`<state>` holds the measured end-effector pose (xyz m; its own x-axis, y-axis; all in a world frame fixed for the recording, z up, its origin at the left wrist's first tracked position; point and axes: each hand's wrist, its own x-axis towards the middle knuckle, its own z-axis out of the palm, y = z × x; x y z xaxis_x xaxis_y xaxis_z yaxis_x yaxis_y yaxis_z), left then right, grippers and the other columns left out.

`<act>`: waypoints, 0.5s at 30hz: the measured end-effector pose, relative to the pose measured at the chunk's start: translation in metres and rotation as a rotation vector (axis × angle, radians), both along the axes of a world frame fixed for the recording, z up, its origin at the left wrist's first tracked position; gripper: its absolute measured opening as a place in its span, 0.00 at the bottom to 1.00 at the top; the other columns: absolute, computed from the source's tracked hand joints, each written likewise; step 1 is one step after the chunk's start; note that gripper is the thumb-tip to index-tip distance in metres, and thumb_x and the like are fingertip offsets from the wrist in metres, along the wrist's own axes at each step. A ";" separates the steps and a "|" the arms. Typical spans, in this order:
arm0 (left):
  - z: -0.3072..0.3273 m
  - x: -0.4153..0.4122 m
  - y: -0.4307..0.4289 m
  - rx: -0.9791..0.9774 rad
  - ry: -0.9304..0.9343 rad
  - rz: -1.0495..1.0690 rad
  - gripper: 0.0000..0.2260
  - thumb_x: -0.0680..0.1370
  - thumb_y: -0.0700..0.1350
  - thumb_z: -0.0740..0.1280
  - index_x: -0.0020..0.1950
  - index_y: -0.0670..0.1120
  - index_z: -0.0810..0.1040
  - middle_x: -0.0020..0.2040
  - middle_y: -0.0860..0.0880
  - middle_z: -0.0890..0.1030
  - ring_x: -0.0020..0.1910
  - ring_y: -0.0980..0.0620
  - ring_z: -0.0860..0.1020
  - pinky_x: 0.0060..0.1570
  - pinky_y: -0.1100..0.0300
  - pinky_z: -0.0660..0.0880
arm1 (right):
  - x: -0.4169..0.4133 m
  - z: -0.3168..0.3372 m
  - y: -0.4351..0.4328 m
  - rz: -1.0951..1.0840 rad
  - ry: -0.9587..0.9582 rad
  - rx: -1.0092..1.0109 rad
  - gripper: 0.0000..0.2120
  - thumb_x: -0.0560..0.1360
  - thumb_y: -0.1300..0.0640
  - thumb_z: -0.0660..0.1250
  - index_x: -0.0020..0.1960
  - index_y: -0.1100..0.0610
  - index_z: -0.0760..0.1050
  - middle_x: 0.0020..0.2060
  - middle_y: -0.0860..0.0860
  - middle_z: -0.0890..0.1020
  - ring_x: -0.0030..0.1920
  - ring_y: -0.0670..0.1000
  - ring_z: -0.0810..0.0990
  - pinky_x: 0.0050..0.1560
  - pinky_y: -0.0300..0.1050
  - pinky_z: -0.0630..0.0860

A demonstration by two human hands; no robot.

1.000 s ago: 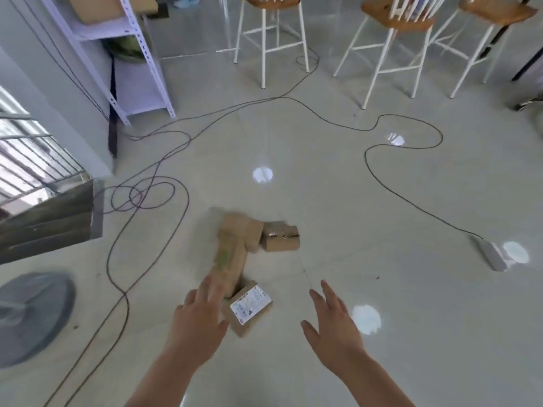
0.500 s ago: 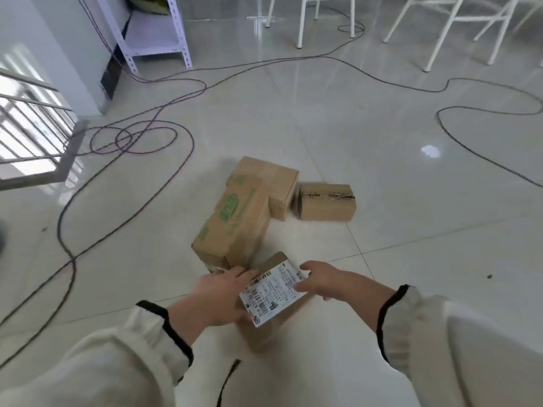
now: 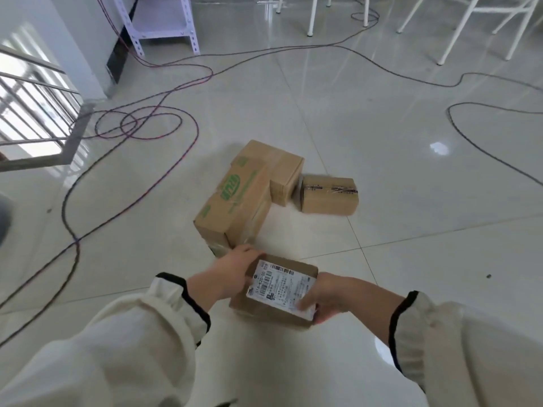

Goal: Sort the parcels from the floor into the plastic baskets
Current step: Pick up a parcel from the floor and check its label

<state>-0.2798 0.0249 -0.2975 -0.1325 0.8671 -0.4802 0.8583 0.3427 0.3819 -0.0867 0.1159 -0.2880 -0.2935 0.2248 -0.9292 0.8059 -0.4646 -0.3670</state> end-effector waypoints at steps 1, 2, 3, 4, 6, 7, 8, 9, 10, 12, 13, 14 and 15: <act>0.001 0.003 0.001 0.030 0.017 -0.003 0.30 0.76 0.42 0.67 0.76 0.51 0.59 0.76 0.49 0.58 0.73 0.48 0.60 0.72 0.52 0.60 | 0.004 0.000 -0.003 0.013 0.003 -0.040 0.17 0.71 0.73 0.67 0.59 0.64 0.72 0.59 0.60 0.78 0.59 0.61 0.77 0.56 0.55 0.77; 0.001 0.005 0.001 0.058 0.017 0.013 0.29 0.76 0.42 0.67 0.75 0.51 0.60 0.76 0.49 0.59 0.73 0.49 0.60 0.72 0.52 0.60 | 0.008 0.001 -0.003 0.095 -0.018 0.000 0.19 0.72 0.70 0.68 0.61 0.64 0.71 0.60 0.61 0.77 0.56 0.60 0.79 0.57 0.54 0.77; 0.002 0.004 0.000 0.087 0.003 0.044 0.28 0.76 0.42 0.67 0.74 0.51 0.62 0.75 0.49 0.62 0.72 0.49 0.63 0.71 0.53 0.61 | 0.012 0.003 0.000 0.196 -0.062 0.110 0.24 0.71 0.64 0.71 0.64 0.63 0.67 0.60 0.61 0.77 0.52 0.58 0.79 0.56 0.53 0.78; 0.003 0.003 -0.002 0.124 -0.011 0.086 0.26 0.76 0.43 0.67 0.73 0.50 0.64 0.72 0.49 0.66 0.69 0.49 0.67 0.69 0.53 0.64 | 0.015 0.003 0.005 0.265 -0.096 0.248 0.32 0.70 0.59 0.74 0.68 0.62 0.62 0.61 0.60 0.75 0.50 0.57 0.79 0.54 0.52 0.79; 0.008 0.001 -0.008 0.200 -0.007 0.210 0.17 0.76 0.46 0.67 0.65 0.48 0.72 0.62 0.49 0.75 0.58 0.49 0.75 0.58 0.54 0.73 | 0.019 0.004 0.020 0.269 -0.071 0.478 0.47 0.68 0.52 0.76 0.75 0.61 0.49 0.68 0.59 0.68 0.59 0.57 0.74 0.56 0.50 0.74; 0.012 0.000 -0.012 0.223 0.034 0.274 0.10 0.76 0.47 0.65 0.56 0.49 0.74 0.55 0.49 0.78 0.51 0.49 0.77 0.49 0.55 0.74 | 0.018 0.006 0.027 0.261 -0.007 0.578 0.50 0.68 0.51 0.75 0.77 0.59 0.46 0.72 0.58 0.64 0.66 0.58 0.69 0.60 0.49 0.71; 0.016 0.000 -0.014 0.207 0.099 0.310 0.05 0.77 0.50 0.64 0.47 0.49 0.74 0.47 0.49 0.80 0.44 0.49 0.77 0.40 0.57 0.73 | 0.015 0.008 0.031 0.272 0.063 0.664 0.49 0.69 0.51 0.75 0.77 0.56 0.46 0.73 0.57 0.63 0.69 0.57 0.67 0.63 0.47 0.69; 0.019 0.000 -0.017 0.145 0.176 0.315 0.09 0.77 0.52 0.62 0.40 0.48 0.72 0.40 0.49 0.79 0.38 0.50 0.77 0.33 0.59 0.70 | 0.011 0.009 0.034 0.292 0.119 0.708 0.44 0.70 0.52 0.74 0.77 0.54 0.51 0.72 0.57 0.64 0.69 0.55 0.67 0.61 0.45 0.69; 0.022 0.001 -0.020 0.022 0.208 0.312 0.14 0.77 0.54 0.60 0.36 0.47 0.72 0.34 0.49 0.78 0.33 0.51 0.76 0.29 0.61 0.68 | 0.008 0.010 0.035 0.320 0.159 0.716 0.38 0.71 0.53 0.73 0.75 0.53 0.58 0.70 0.56 0.68 0.67 0.54 0.69 0.58 0.42 0.71; 0.023 0.004 -0.027 -0.259 0.044 0.374 0.21 0.77 0.58 0.60 0.32 0.44 0.73 0.27 0.49 0.78 0.23 0.52 0.75 0.25 0.65 0.68 | 0.001 0.009 0.033 0.444 0.144 0.742 0.25 0.73 0.53 0.69 0.69 0.54 0.70 0.65 0.54 0.74 0.63 0.51 0.74 0.54 0.39 0.72; 0.022 0.006 -0.030 -0.385 -0.101 0.431 0.23 0.77 0.59 0.61 0.32 0.42 0.74 0.26 0.48 0.79 0.21 0.52 0.75 0.25 0.66 0.69 | -0.003 0.008 0.030 0.512 0.125 0.768 0.21 0.74 0.54 0.68 0.66 0.55 0.73 0.62 0.53 0.76 0.60 0.51 0.75 0.54 0.39 0.72; 0.021 0.007 -0.033 -0.469 -0.219 0.473 0.23 0.76 0.60 0.61 0.33 0.42 0.76 0.27 0.47 0.80 0.21 0.51 0.75 0.26 0.66 0.69 | -0.005 0.007 0.027 0.558 0.108 0.787 0.18 0.74 0.55 0.66 0.64 0.55 0.75 0.60 0.53 0.78 0.58 0.51 0.77 0.54 0.40 0.73; 0.020 0.007 -0.034 -0.506 -0.298 0.492 0.22 0.76 0.59 0.62 0.34 0.41 0.77 0.29 0.46 0.81 0.22 0.51 0.76 0.27 0.66 0.70 | -0.007 0.007 0.024 0.572 0.087 0.789 0.16 0.74 0.56 0.66 0.61 0.55 0.77 0.58 0.52 0.79 0.55 0.51 0.78 0.53 0.41 0.75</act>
